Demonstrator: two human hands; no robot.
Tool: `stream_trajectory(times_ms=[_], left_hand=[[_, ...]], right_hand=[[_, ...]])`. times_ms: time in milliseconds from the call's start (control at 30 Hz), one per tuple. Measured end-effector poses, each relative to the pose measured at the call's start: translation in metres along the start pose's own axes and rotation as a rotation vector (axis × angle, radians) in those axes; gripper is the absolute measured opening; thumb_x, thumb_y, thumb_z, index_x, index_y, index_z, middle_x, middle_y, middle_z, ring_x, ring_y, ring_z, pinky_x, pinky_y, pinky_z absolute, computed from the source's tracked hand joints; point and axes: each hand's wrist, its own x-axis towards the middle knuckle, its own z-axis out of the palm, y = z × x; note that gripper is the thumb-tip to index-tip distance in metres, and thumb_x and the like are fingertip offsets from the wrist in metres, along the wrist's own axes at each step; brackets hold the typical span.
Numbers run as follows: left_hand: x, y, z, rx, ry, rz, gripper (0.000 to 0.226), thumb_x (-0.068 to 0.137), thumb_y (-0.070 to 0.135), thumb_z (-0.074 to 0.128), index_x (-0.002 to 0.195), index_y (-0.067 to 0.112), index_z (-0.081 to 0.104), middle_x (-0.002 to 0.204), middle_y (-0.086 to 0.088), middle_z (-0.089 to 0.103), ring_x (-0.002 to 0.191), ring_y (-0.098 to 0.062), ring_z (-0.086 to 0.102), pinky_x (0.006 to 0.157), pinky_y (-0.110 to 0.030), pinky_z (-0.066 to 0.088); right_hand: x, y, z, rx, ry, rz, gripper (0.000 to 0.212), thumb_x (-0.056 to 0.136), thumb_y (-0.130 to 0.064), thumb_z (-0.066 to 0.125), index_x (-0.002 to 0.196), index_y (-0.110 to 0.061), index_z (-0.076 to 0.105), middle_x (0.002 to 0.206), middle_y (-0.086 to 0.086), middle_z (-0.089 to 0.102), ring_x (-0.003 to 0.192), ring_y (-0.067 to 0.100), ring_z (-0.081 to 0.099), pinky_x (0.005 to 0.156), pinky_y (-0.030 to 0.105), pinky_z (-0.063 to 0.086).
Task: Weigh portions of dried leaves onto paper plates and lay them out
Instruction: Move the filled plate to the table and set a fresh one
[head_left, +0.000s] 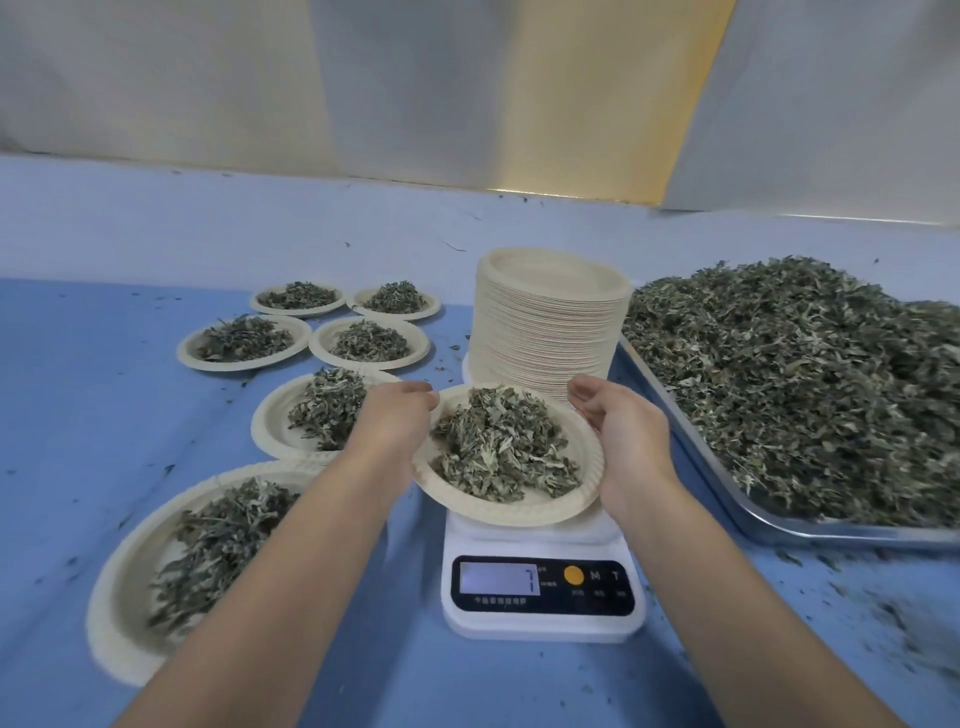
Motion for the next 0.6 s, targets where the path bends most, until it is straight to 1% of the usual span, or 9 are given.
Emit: stream_trajectory(times_ms=[100, 200, 300, 367, 400, 467, 500, 533, 600], left_hand=[[0.006, 0.006, -0.018, 0.018, 0.021, -0.023, 0.023, 0.091, 0.003, 0.056, 0.111, 0.006, 0.065, 0.111, -0.009, 0.061, 0.105, -0.024, 0.054, 0.097, -0.033, 0.041], [0.013, 0.011, -0.042, -0.017, 0.082, -0.054, 0.014, 0.089, 0.003, 0.058, 0.094, 0.012, 0.068, 0.111, -0.011, 0.064, 0.108, -0.029, 0.056, 0.099, -0.043, 0.044], [0.022, 0.012, -0.070, -0.070, 0.157, -0.068, 0.015, 0.091, 0.003, 0.056, 0.095, 0.013, 0.067, 0.120, -0.012, 0.060, 0.116, -0.028, 0.052, 0.099, -0.042, 0.042], [0.029, 0.012, -0.090, -0.123, 0.224, -0.071, 0.018, 0.092, 0.003, 0.055, 0.102, 0.012, 0.067, 0.124, -0.013, 0.059, 0.117, -0.028, 0.051, 0.099, -0.042, 0.042], [0.032, 0.011, -0.101, -0.150, 0.263, -0.069, 0.021, 0.092, 0.003, 0.054, 0.107, 0.011, 0.067, 0.121, -0.012, 0.060, 0.113, -0.028, 0.053, 0.097, -0.042, 0.043], [0.037, 0.011, -0.121, -0.216, 0.338, -0.053, 0.023, 0.093, 0.002, 0.052, 0.108, 0.012, 0.065, 0.094, -0.007, 0.060, 0.086, -0.023, 0.056, 0.080, -0.034, 0.048], [0.040, 0.010, -0.131, -0.244, 0.388, -0.044, 0.021, 0.093, 0.001, 0.051, 0.104, 0.014, 0.064, 0.080, -0.004, 0.054, 0.071, -0.018, 0.050, 0.070, -0.031, 0.044], [0.044, 0.009, -0.142, -0.264, 0.446, -0.035, 0.019, 0.093, 0.001, 0.051, 0.099, 0.015, 0.062, 0.073, -0.001, 0.047, 0.064, -0.017, 0.045, 0.067, -0.030, 0.039], [0.053, 0.005, -0.162, -0.288, 0.557, 0.000, 0.018, 0.093, -0.001, 0.048, 0.092, 0.011, 0.062, 0.076, -0.005, 0.050, 0.070, -0.022, 0.048, 0.063, -0.028, 0.038]], right_hand=[[-0.001, -0.001, 0.018, 0.041, -0.011, 0.005, 0.035, 0.080, 0.010, 0.042, 0.082, -0.012, 0.069, 0.101, 0.006, 0.071, 0.103, 0.019, 0.064, 0.101, 0.040, 0.047], [-0.003, 0.000, 0.044, 0.096, -0.040, 0.012, 0.035, 0.079, 0.011, 0.040, 0.079, -0.009, 0.068, 0.101, 0.010, 0.069, 0.104, 0.023, 0.064, 0.101, 0.040, 0.047], [-0.007, 0.003, 0.077, 0.104, -0.074, 0.011, 0.032, 0.079, 0.010, 0.042, 0.074, -0.010, 0.067, 0.098, 0.012, 0.067, 0.104, 0.028, 0.062, 0.096, 0.038, 0.049], [-0.012, 0.007, 0.101, 0.107, -0.102, 0.024, 0.029, 0.083, 0.005, 0.045, 0.072, -0.012, 0.066, 0.095, 0.011, 0.065, 0.093, 0.025, 0.061, 0.080, 0.032, 0.050], [-0.015, 0.009, 0.113, 0.112, -0.115, 0.033, 0.027, 0.085, 0.002, 0.046, 0.071, -0.012, 0.065, 0.092, 0.009, 0.064, 0.087, 0.021, 0.060, 0.072, 0.028, 0.048], [-0.019, 0.014, 0.136, 0.118, -0.143, 0.056, 0.026, 0.087, -0.003, 0.046, 0.072, -0.014, 0.064, 0.089, 0.005, 0.062, 0.084, 0.018, 0.057, 0.066, 0.024, 0.045], [-0.022, 0.017, 0.147, 0.114, -0.159, 0.072, 0.026, 0.088, -0.004, 0.045, 0.072, -0.014, 0.063, 0.090, 0.005, 0.062, 0.085, 0.018, 0.057, 0.068, 0.024, 0.044], [-0.024, 0.019, 0.156, 0.103, -0.174, 0.091, 0.027, 0.089, -0.005, 0.044, 0.072, -0.014, 0.063, 0.092, 0.005, 0.062, 0.086, 0.018, 0.057, 0.072, 0.025, 0.045], [-0.030, 0.022, 0.172, 0.086, -0.204, 0.142, 0.029, 0.092, -0.007, 0.043, 0.072, -0.015, 0.063, 0.092, 0.004, 0.061, 0.088, 0.018, 0.056, 0.084, 0.030, 0.047]])
